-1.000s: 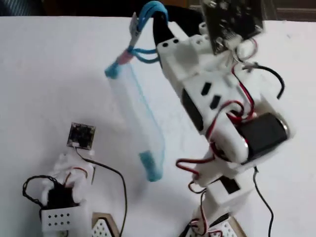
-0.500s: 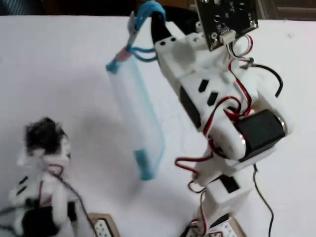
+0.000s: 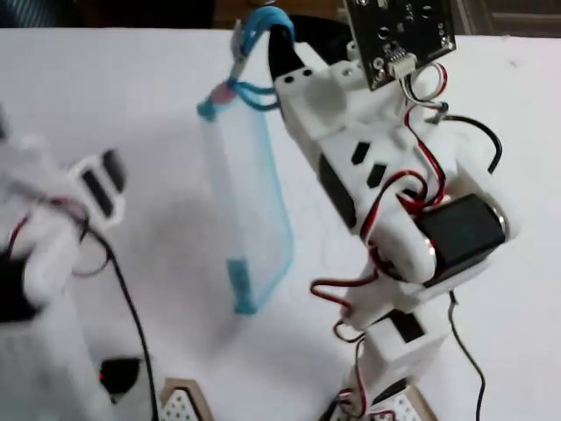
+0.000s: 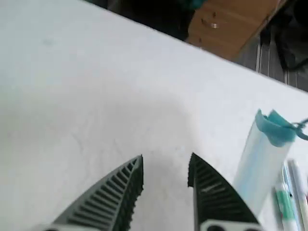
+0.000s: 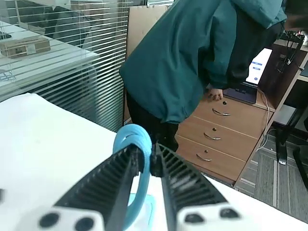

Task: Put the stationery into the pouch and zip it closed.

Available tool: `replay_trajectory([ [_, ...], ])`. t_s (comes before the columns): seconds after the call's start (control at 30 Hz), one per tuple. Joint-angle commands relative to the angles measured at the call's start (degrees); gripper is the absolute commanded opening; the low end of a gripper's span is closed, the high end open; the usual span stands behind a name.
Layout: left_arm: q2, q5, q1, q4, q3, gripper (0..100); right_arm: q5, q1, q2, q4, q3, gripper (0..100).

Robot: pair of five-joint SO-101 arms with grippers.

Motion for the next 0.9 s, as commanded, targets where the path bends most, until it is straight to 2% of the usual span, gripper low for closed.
replay_trajectory([
  [0.0,9.54,-3.08,8.13,5.98,-15.03,25,-0.35,-0.04,-0.48,0.75,-0.97,1.7],
  [0.23,4.79,-5.54,24.48,5.36,-6.42,36,-0.35,2.59,-0.48,0.57,-1.05,1.7],
  [0.33,3.3,-5.45,24.04,0.44,0.62,37,-0.35,4.53,-0.57,0.57,-1.05,1.7],
  [0.47,3.3,-5.8,16.31,-12.4,15.47,37,-0.44,4.79,-1.8,0.57,-1.05,1.7],
  [0.57,3.12,-5.45,13.76,-21.01,24.09,37,-0.44,4.44,-2.86,0.57,-1.05,1.7],
  [0.77,3.65,-5.36,24.4,-29.36,29.01,37,-0.44,4.88,-2.68,0.66,-1.05,1.7],
  [0.87,3.47,-3.78,27.56,-30.86,28.4,37,-0.44,4.79,-3.03,0.66,-1.05,1.7],
])
